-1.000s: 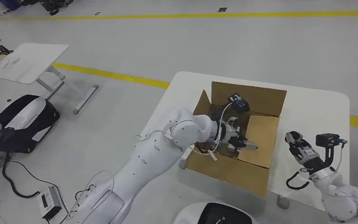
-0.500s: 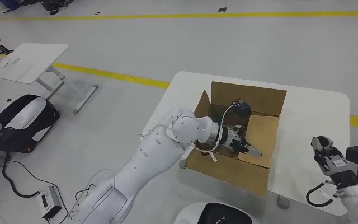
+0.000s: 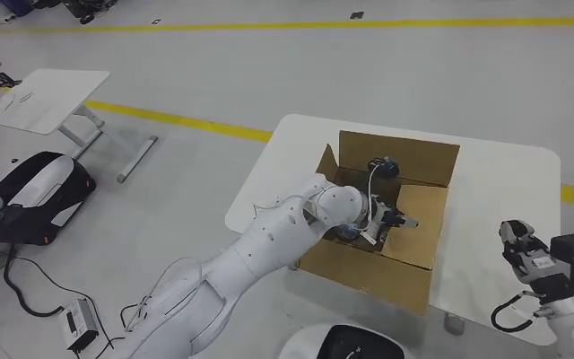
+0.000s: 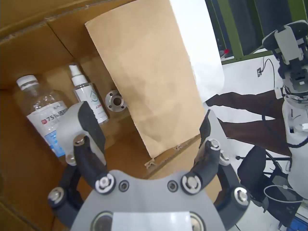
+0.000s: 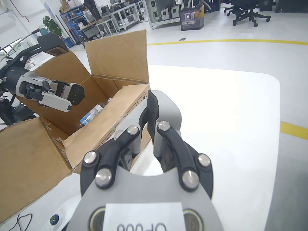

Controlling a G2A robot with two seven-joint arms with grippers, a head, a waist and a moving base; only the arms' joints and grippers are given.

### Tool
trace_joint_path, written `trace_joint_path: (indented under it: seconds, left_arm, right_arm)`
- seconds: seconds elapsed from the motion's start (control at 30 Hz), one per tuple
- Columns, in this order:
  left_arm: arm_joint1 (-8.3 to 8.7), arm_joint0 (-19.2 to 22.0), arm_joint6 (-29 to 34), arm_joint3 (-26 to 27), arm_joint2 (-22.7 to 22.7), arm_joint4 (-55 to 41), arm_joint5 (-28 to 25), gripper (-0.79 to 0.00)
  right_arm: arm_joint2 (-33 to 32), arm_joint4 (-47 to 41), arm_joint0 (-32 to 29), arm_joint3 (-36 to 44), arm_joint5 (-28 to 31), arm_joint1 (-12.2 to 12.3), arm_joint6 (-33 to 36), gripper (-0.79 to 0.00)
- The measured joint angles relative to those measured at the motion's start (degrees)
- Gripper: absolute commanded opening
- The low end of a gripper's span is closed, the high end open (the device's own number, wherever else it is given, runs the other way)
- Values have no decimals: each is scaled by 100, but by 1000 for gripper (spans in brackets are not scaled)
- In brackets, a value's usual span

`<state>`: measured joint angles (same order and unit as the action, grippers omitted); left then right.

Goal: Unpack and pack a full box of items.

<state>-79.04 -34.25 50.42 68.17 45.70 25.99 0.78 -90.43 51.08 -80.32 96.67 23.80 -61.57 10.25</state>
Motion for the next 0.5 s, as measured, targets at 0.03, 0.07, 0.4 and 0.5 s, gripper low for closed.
trace_joint_path:
  seconds: [0.03, 0.07, 0.4, 0.5]
  left_arm:
    - [-52, 79, 9, -222, -40, -135, 16, 0]
    - [-89, 145, 6, -372, -67, -270, 16, 0]
    - [-412, 566, 112, -1552, -337, -1155, -383, 0]
    - [-477, 630, 45, -1773, -357, -1293, -484, 0]
  right_arm:
    - [68, 1, 43, -108, 8, -8, 1, -785]
    - [135, 10, 88, -204, 20, -16, 0, -785]
    - [1126, 203, 967, -1521, 130, -170, -196, -785]
    - [1351, 252, 1179, -1820, 207, -215, -300, -785]
